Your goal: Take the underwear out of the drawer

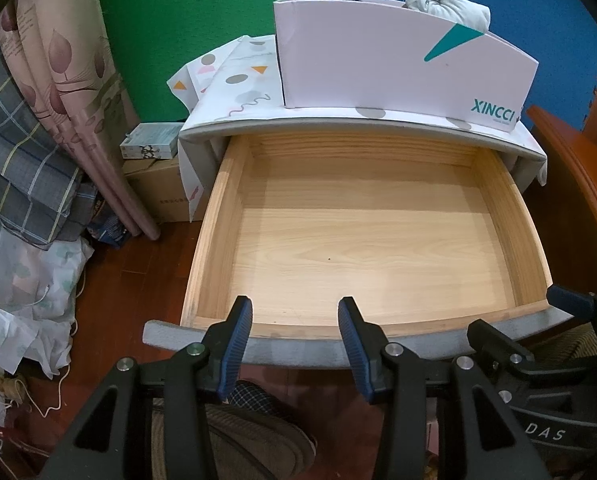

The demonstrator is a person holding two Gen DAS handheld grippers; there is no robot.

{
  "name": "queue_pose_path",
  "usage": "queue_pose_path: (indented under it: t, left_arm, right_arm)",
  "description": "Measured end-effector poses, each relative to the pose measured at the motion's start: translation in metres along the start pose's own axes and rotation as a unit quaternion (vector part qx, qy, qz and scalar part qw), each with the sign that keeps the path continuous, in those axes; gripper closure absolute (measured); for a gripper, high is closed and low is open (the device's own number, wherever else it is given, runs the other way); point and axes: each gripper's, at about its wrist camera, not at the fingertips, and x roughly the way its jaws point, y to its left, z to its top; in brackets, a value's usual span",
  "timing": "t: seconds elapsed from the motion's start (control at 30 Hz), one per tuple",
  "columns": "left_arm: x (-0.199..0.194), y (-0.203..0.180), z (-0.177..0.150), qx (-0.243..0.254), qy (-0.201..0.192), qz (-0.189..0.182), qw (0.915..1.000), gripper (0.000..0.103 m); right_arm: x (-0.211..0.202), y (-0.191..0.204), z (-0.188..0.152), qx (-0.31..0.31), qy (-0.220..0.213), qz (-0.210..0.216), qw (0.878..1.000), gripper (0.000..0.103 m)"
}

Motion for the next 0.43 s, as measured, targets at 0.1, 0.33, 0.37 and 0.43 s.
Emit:
queue_pose_path:
  t: [0.1,0.33,0.37,0.43]
  left_arm:
    - [0.0005,-0.0001,0.0003,-0.001,0.002,-0.001,1.0000,0.057]
    - [0.0001,0.0004,-0.0020,-0.005,-0.003,-0.003,1.0000,0.057]
    - [-0.0003,0.0010,-0.0022,-0.006,-0.005,-0.004,1.0000,0.057]
    - [-0.0009,0.0016,-0.0023,-0.005,-0.005,-0.004,1.0000,0.057]
  right_arm:
    - [0.0000,0.0000,0.0000,0.000,0.000,0.000,1.000,0.001]
    - [-0.0001,-0.0010,0.0019,-0.004,0.001,0.000,1.000,0.001]
    - [-0.0003,-0.0009,0.0021,-0.004,0.001,0.000,1.000,0.001]
    - [-0.0002,-0.0001,0.0026,-0.006,0.001,0.000,1.000,0.001]
